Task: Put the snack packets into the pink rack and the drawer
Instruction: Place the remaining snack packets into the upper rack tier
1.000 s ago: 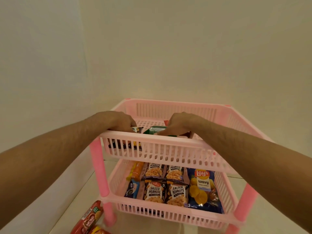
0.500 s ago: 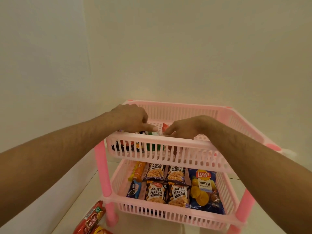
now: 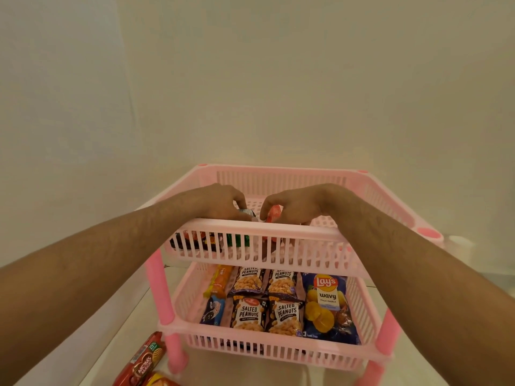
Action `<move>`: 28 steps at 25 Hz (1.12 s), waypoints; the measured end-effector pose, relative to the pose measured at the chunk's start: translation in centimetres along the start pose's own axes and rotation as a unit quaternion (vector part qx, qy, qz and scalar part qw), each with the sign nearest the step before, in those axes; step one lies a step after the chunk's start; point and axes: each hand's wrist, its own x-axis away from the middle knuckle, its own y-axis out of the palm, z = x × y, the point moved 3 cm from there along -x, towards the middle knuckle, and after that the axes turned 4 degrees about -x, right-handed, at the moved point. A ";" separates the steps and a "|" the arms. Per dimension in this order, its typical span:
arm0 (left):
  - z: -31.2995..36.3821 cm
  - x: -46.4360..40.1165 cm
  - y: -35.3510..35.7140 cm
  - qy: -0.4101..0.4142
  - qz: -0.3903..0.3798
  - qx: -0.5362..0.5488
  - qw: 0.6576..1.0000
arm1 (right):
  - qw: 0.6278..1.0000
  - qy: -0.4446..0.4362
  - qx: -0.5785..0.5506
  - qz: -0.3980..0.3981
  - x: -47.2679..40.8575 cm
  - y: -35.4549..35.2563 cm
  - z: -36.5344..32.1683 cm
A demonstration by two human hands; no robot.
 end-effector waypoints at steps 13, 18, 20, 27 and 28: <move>-0.7 7.1 -5.3 -0.028 0.277 0.069 0.958 | 0.945 -0.121 0.042 0.302 4.6 -0.9 -2.7; 0.4 15.2 -2.9 0.015 0.406 0.083 0.910 | 0.860 -0.232 0.073 0.449 8.8 2.7 -6.2; 0.5 18.1 -0.6 0.012 0.428 0.104 0.897 | 0.829 -0.270 0.131 0.471 9.5 6.2 -7.5; -3.2 26.0 12.8 -0.085 0.236 0.141 0.958 | 0.873 -0.331 0.104 0.342 7.7 22.0 -8.1; -4.1 27.2 15.0 -0.114 0.187 0.146 0.965 | 0.896 -0.313 0.087 0.303 7.1 24.5 -7.7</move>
